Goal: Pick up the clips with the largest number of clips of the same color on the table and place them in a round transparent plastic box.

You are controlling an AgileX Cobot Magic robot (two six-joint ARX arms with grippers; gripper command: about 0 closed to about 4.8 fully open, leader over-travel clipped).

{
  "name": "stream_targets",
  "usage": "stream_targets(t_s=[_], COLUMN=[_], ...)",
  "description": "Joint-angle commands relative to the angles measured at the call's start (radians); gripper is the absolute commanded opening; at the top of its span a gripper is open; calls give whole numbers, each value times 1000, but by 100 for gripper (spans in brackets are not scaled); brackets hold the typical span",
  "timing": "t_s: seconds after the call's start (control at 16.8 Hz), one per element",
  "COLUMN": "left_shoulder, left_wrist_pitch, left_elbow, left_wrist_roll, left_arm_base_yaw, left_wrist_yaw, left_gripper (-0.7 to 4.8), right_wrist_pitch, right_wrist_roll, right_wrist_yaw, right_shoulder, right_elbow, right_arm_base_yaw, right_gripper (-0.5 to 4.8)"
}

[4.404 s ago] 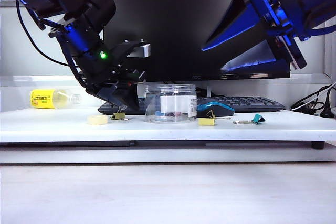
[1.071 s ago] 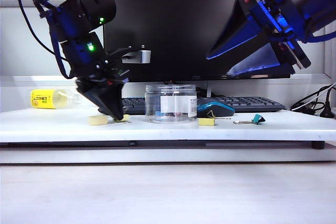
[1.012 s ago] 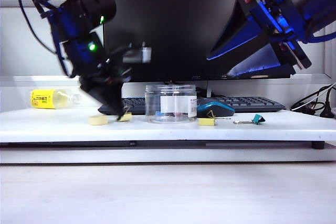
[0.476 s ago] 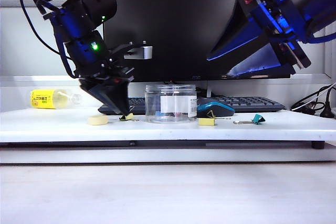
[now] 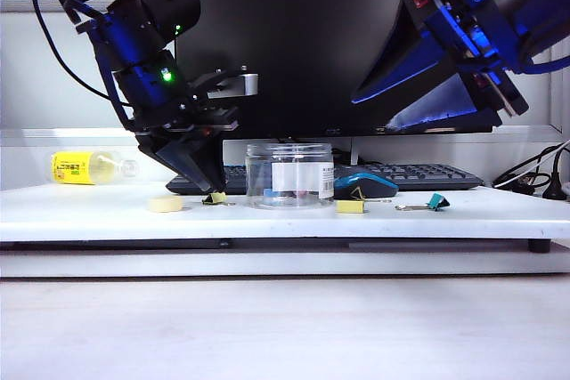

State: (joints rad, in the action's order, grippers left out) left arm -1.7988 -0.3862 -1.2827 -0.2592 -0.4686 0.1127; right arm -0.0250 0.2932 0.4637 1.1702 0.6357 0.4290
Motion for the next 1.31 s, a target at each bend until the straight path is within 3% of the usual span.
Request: stream_targets(t_s=[0.06, 0.71, 0.89, 0.95, 1.01, 1.31], left_shoulder=[5, -33, -33, -33, -33, -31], left_wrist_pitch=[39, 89, 95, 97, 96, 91], left_elbow=[-3, -3, -3, -3, -2, -3], left_wrist_roll=[32, 76, 76, 76, 76, 72], left_arm_base_yaw=[-2, -25, -29, -28, -28, -28], left_wrist_yaw=[27, -6, -27, -27, -27, -70], left_gripper=[152, 142, 47, 46, -3, -6], right_wrist_pitch=[-9, -9, -8, -8, -8, -8], right_wrist_roll=[-7, -10, -10, -10, -10, -10], right_wrist_yaw=[-2, -2, -2, -2, -2, -2], right_shoulder=[-2, -2, -2, -2, -2, -2], right_elbow=[5, 5, 5, 5, 5, 5], right_arm_base_yaw=[1, 1, 1, 1, 1, 1], right_gripper=[266, 266, 266, 266, 266, 266])
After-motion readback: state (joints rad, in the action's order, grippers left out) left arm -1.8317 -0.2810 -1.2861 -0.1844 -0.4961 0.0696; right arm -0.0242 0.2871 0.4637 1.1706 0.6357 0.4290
